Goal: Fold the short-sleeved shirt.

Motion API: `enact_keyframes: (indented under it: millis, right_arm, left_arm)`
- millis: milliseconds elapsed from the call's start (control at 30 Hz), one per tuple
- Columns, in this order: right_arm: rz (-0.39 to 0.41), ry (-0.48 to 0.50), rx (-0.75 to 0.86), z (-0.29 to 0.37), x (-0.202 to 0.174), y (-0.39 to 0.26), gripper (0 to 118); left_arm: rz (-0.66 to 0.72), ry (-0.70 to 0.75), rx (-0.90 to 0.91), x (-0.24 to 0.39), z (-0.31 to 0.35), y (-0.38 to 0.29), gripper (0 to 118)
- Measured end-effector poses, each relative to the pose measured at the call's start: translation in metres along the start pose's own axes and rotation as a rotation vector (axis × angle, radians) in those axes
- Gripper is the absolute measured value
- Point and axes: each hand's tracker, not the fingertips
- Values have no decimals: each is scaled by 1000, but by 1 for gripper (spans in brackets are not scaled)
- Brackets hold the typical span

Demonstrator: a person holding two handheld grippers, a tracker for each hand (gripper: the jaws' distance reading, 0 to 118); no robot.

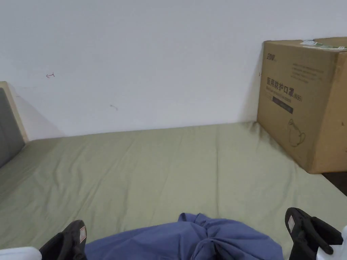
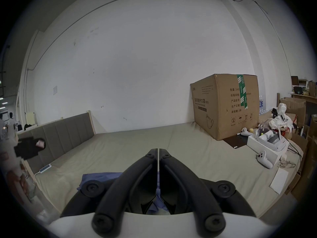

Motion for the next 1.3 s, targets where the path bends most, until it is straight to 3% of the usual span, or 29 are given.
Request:
enact_keyframes:
  millis: [267, 333, 400, 500, 567, 667, 700, 733, 767, 800, 933, 1100, 1167, 1200, 1233, 1300]
  right_arm:
    - [-5, 15, -50, -5, -14, 10, 4]
    - [-11, 45, -46, -5, -16, 14, 4]
    - [1, 54, -49, -9, -19, 15, 4]
    - [12, 64, -94, -16, -22, 10, 4]
    - [14, 96, -142, -20, -23, 1, 4]
    - [71, 81, -183, -25, -26, -15, 4]
    - [88, 74, -198, -28, -26, -20, 4]
    - [93, 74, -215, -30, -26, -24, 4]
    - [92, 77, -236, -34, -25, -28, 4]
    - [88, 80, -252, -37, -24, -31, 4]
    - [92, 77, -292, -48, -24, -39, 4]
    - [91, 93, -324, -63, -30, -46, 4]
    - [81, 121, -324, -72, -30, -44, 4]
    - [62, 144, -325, -79, -29, -41, 4]
    - [32, 175, -331, -90, -26, -37, 4]
    - [14, 179, -328, -116, -18, -27, 4]
  left_arm:
    - [7, 33, -9, -28, -17, 30, 1]
    - [46, -2, -182, -53, -68, 52, 1]
    - [77, -16, -468, -87, -138, 54, 1]
    - [27, 47, -892, -126, -238, 6, 1]
    - [82, 115, -943, -150, -272, -26, 1]
    - [164, 96, -989, -174, -306, -67, 4]
    - [178, 94, -994, -177, -316, -79, 42]
    - [205, 95, -1001, -180, -323, -91, 92]
    - [223, 73, -1047, -181, -326, -106, 117]
    - [232, 49, -1058, -180, -330, -116, 118]
    - [173, 74, -1049, -169, -340, -155, 118]
    - [-57, 92, -972, -140, -327, -167, 115]
    - [-68, 93, -900, -131, -308, -156, 82]
    - [-96, 121, -873, -127, -299, -152, 40]
    - [-96, 111, -843, -123, -288, -146, 5]
    - [-38, -16, -824, -123, -272, -134, 5]
